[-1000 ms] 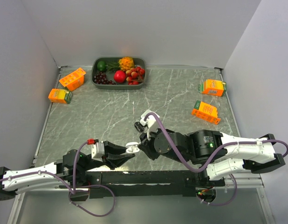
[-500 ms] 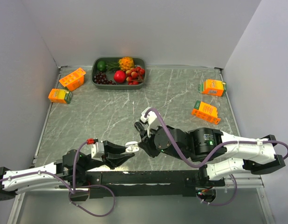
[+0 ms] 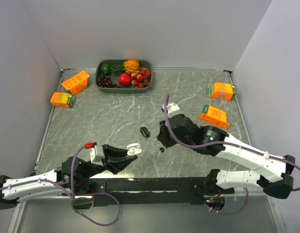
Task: Insert the wireless bluetooth earbuds into the charging case
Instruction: Place the earbud at the center of the board, then pick up the earbud from the charging case.
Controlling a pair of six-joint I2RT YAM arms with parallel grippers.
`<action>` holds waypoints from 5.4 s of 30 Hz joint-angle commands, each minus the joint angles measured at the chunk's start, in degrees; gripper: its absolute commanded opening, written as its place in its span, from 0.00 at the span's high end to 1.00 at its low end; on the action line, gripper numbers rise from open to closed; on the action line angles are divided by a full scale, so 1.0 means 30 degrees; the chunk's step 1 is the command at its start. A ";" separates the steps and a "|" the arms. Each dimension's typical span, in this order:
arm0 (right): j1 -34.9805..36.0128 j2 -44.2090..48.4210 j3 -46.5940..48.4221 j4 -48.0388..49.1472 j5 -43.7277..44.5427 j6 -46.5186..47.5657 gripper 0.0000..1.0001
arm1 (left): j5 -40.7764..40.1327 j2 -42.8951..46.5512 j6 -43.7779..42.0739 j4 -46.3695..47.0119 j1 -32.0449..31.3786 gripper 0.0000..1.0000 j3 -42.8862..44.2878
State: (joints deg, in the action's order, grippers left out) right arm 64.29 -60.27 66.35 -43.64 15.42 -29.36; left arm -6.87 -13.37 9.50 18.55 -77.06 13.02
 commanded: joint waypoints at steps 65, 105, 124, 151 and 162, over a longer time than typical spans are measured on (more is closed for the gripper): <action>0.3115 0.1751 0.1409 0.2740 -0.2386 0.1497 0.56 | -0.2278 -0.1929 -0.0236 0.1286 -0.0037 0.99 0.0320; 0.3472 0.1048 0.1820 0.0629 -0.1858 0.3753 0.41 | -0.0287 -0.9519 0.1551 0.4130 -0.0681 0.99 0.3132; 0.3472 0.0315 0.2259 0.0630 -0.2678 0.3344 0.54 | -0.0989 -0.8787 0.1434 0.3955 -0.0857 0.99 0.2722; 0.3472 0.0345 0.2611 0.0894 -0.3908 0.2464 0.56 | -0.2513 -0.7879 0.1551 0.3310 -0.0828 0.99 0.2078; 0.3413 -0.0886 0.3109 0.0513 -0.3325 0.2611 0.58 | -0.1196 -0.7996 0.1171 0.3690 -0.0886 0.99 0.2195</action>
State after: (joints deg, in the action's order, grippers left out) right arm 74.39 -62.52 72.40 -42.09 3.81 -21.61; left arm -13.06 -37.34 13.21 26.63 -79.33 19.03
